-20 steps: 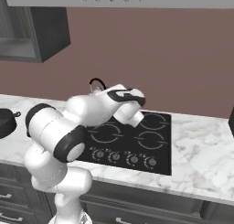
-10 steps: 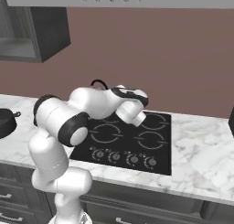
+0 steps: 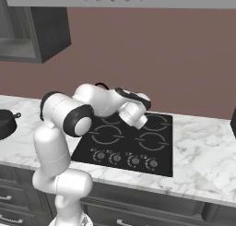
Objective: Pick the kettle from the cabinet and place it on a stove burner. Then pick the pot from the counter and place it on another stove burner. Finally, turn both burners on.
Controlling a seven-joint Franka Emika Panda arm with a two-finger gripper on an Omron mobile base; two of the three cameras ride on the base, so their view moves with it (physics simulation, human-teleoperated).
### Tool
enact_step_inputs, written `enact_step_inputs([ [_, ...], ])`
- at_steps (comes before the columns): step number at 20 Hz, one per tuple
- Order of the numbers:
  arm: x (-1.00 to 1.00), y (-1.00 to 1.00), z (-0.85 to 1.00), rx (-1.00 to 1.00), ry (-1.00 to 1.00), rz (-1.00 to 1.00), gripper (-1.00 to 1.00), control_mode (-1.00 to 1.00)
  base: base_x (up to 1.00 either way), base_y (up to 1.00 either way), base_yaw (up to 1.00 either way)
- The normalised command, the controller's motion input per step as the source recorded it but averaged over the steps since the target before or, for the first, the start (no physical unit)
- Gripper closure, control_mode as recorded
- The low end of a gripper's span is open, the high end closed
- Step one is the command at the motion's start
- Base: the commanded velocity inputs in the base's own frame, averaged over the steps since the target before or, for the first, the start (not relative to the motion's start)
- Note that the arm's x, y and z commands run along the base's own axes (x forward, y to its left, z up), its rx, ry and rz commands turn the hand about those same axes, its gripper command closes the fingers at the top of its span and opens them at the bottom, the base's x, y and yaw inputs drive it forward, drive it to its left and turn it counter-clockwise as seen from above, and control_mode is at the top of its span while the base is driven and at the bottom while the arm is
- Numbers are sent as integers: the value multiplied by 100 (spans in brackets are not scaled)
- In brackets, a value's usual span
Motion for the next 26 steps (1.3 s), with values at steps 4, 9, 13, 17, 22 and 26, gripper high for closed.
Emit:
enact_step_inputs([
  [4, 13, 0, -22, 7, 0, 5, 100, -100, 0, 0, 0],
  [9, 17, 0, -18, 7, -2, 5, 100, -100, 0, 0, 0],
  [13, 21, 0, -17, 7, -6, 5, 100, -100, 0, 0, 0],
  [17, 19, 0, -14, 6, -8, 5, 100, -100, 0, 0, 0],
  [22, 19, -9, -10, 0, -10, 1, 100, -100, 0, 0, 0],
  [26, 11, -10, -7, 0, 0, 0, 100, -100, 0, 0, 0],
])
